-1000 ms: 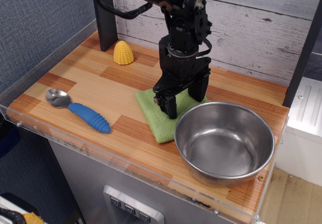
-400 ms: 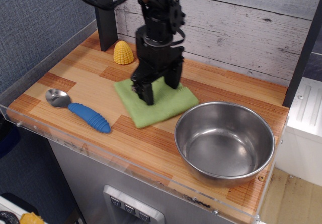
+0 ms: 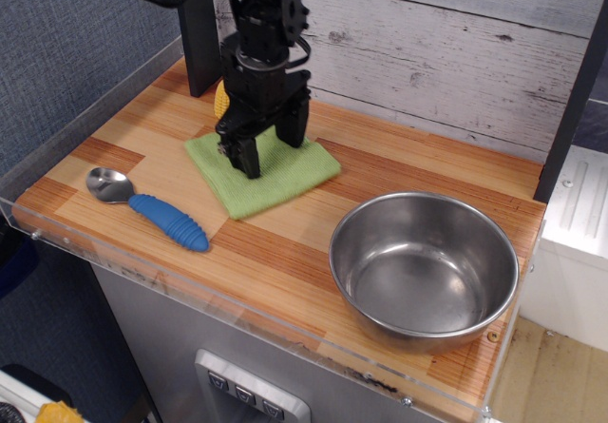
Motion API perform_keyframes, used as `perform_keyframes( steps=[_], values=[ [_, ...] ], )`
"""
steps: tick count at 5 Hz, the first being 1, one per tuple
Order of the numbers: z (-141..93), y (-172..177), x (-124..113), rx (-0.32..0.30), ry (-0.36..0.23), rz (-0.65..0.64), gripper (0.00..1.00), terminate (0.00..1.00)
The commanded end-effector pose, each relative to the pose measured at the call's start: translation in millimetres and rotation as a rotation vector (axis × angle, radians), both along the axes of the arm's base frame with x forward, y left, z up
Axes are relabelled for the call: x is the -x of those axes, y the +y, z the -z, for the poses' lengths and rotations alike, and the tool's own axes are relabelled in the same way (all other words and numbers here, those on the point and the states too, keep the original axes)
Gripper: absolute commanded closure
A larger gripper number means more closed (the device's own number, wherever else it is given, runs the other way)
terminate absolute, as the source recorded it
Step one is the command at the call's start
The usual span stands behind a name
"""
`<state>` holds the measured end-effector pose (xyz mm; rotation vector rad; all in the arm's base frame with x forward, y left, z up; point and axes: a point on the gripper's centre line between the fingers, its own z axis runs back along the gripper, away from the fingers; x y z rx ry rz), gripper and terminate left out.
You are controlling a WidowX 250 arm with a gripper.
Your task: Place the green towel behind the blue spoon
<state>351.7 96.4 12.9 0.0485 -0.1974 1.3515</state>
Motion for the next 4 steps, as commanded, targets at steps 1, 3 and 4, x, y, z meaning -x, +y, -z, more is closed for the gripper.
perform_keyframes(
  steps=[1,3,4],
  values=[
    [-11,49,3,-0.028,-0.003,-0.127,0.00,0.00],
    [-20,67,6,-0.032,-0.012,-0.186,0.00,0.00],
    [-23,61,4,-0.017,-0.023,-0.177,0.00,0.00]
  ],
)
